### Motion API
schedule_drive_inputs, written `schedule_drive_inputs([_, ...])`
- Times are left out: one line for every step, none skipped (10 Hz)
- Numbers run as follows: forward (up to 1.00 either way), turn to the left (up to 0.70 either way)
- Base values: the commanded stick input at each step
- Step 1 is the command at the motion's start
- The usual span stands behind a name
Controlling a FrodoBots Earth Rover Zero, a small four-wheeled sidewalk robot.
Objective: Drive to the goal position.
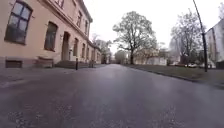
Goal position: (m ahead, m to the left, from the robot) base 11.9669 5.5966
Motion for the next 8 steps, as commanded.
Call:
schedule_drive_inputs([1.00,0.00])
schedule_drive_inputs([1.00,0.00])
schedule_drive_inputs([1.00,0.00])
schedule_drive_inputs([1.00,0.00])
schedule_drive_inputs([1.00,0.00])
schedule_drive_inputs([1.00,0.00])
schedule_drive_inputs([1.00,0.00])
schedule_drive_inputs([1.00,0.00])
